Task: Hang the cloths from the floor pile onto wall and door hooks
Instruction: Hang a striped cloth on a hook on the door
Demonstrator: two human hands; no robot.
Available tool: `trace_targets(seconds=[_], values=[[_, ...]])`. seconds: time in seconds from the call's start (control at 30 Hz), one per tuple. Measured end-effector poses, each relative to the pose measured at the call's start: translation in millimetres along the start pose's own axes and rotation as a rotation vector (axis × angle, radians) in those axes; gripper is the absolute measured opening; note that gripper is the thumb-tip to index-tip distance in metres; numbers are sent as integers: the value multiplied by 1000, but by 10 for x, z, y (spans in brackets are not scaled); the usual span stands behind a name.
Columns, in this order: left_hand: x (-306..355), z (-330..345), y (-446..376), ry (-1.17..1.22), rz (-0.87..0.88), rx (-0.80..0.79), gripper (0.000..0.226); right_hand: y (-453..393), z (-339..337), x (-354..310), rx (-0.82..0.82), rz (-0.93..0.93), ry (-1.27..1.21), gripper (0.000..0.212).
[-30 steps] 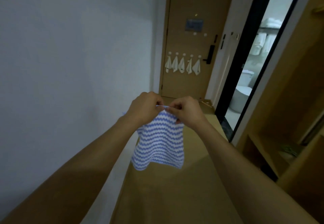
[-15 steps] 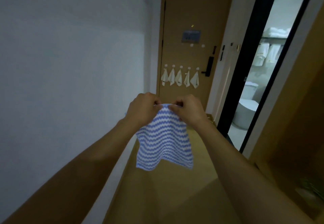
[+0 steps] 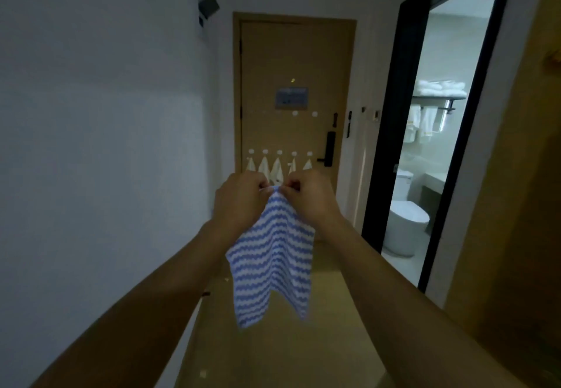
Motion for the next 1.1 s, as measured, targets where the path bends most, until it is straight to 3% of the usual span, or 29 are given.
trace_targets(seconds=[0.27,0.43,0.87,1.1], values=[[-222,535,-1661,6,76,10,19,-1329,385,785,87,34,112,28],[-361,983,-2422,32,120,15,19,-1957,687,1290,87,48,146,19],[-641,2392,-4478,-6,31,55,19,-3692,1562,3109,141,-39,84,20],[-622,3087,-5567,35,22,37,30,-4687,1837,4077,131,-92,59,24]])
Point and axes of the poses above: each hand's wrist, its own y-axis away from the middle knuckle, its own z-axis out of the palm, x = y × z, the point moved 2 cm from there along -y, towards the middle knuckle, and after that the axes turned 10 degrees about -z, right-handed, at the moved point
